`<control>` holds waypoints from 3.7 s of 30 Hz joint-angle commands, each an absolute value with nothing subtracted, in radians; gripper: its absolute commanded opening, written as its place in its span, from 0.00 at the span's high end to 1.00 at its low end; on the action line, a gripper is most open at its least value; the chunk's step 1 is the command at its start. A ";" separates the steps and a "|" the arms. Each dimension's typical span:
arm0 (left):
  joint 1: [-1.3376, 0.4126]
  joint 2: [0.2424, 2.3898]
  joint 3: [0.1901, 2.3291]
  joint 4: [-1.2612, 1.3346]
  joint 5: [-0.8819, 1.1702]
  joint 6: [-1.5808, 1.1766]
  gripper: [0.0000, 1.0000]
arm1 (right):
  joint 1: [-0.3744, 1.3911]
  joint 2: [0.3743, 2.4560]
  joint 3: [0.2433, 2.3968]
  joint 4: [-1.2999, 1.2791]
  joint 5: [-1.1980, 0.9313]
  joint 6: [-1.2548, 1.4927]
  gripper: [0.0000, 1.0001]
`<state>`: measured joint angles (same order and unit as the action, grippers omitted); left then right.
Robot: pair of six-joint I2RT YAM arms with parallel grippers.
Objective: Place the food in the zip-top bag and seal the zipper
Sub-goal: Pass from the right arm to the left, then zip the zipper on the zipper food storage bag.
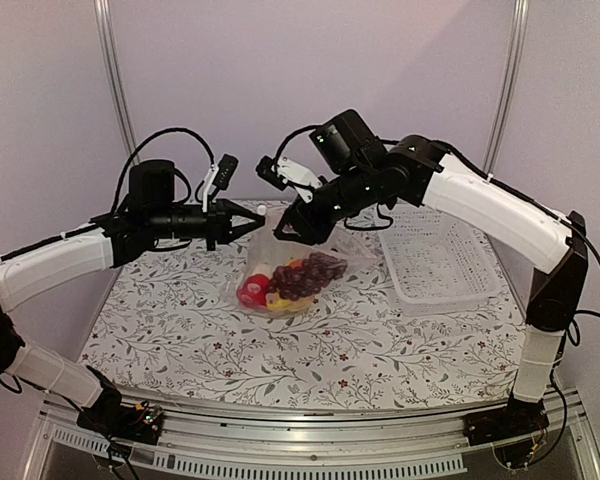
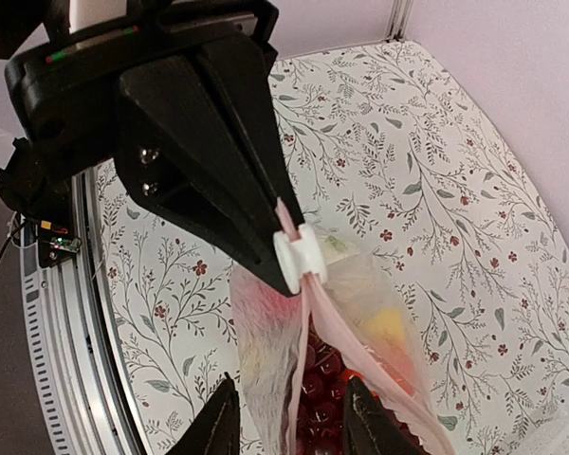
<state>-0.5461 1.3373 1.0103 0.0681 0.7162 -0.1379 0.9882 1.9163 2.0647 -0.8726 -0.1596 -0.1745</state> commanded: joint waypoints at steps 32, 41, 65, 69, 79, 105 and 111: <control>-0.592 1.210 1.093 -0.210 0.689 0.038 1.00 | 0.992 1.977 2.156 -0.738 -0.380 -0.226 0.68; -0.591 1.226 1.104 -0.201 0.703 0.036 1.00 | 0.992 1.986 2.152 -0.735 -0.402 -0.222 0.79; -0.591 1.243 1.104 -0.176 0.669 0.038 1.00 | 0.988 1.962 2.124 -0.743 -0.409 -0.215 1.00; -0.587 1.221 1.098 -0.188 0.633 0.051 1.00 | 0.981 1.943 2.083 -0.757 -0.351 -0.217 1.00; -0.517 1.172 1.074 -0.187 0.563 0.077 1.00 | 0.883 1.773 1.834 -0.847 -0.282 -0.181 1.00; -0.472 1.257 1.107 -0.143 0.578 0.043 1.00 | 0.669 1.449 1.385 -0.877 -0.269 -0.162 0.88; -0.473 1.295 1.129 -0.089 0.543 0.003 1.00 | 0.668 1.478 1.579 -0.878 -0.325 -0.128 0.43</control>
<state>-0.4900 1.2659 1.0809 -0.1688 0.5858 0.0319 0.6765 1.4639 1.4502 -0.8505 -0.3042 -0.1547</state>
